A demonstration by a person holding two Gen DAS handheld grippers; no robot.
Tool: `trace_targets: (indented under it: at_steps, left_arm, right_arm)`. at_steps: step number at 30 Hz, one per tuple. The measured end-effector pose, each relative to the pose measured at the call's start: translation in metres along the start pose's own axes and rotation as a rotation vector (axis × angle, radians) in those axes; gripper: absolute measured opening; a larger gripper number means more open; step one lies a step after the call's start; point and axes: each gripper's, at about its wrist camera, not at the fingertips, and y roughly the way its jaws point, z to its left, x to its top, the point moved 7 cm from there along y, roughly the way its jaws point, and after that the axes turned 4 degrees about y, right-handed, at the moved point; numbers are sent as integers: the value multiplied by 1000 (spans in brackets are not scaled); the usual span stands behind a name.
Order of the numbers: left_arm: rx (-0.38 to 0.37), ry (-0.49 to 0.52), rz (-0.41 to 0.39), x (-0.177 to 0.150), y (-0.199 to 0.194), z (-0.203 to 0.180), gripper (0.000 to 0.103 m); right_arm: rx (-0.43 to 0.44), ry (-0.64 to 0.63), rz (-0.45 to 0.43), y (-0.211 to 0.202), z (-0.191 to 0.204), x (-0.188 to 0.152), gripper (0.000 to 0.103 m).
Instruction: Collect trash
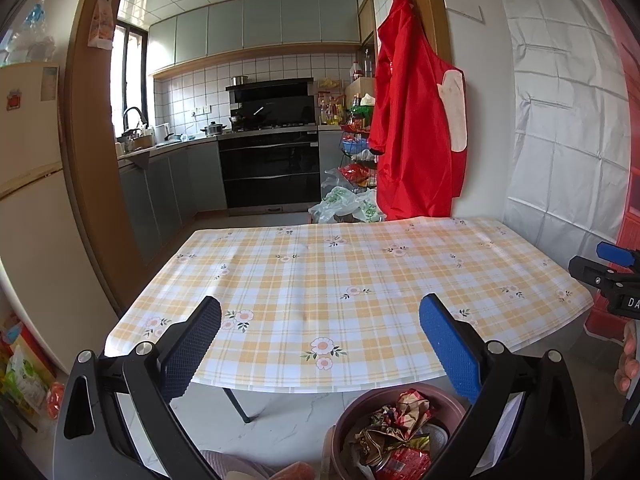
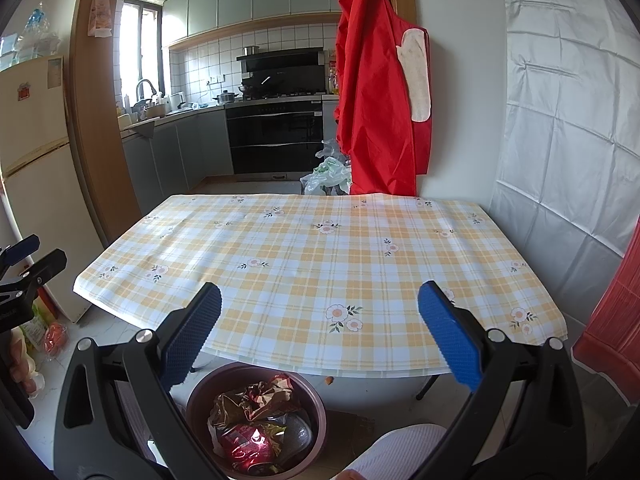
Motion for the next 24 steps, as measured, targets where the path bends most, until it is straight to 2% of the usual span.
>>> trace_targets:
  at_steps: [24]
  left_arm:
    - [3, 3, 7, -3, 2, 0, 97]
  right_arm:
    - [0, 3, 7, 0, -2, -3, 97]
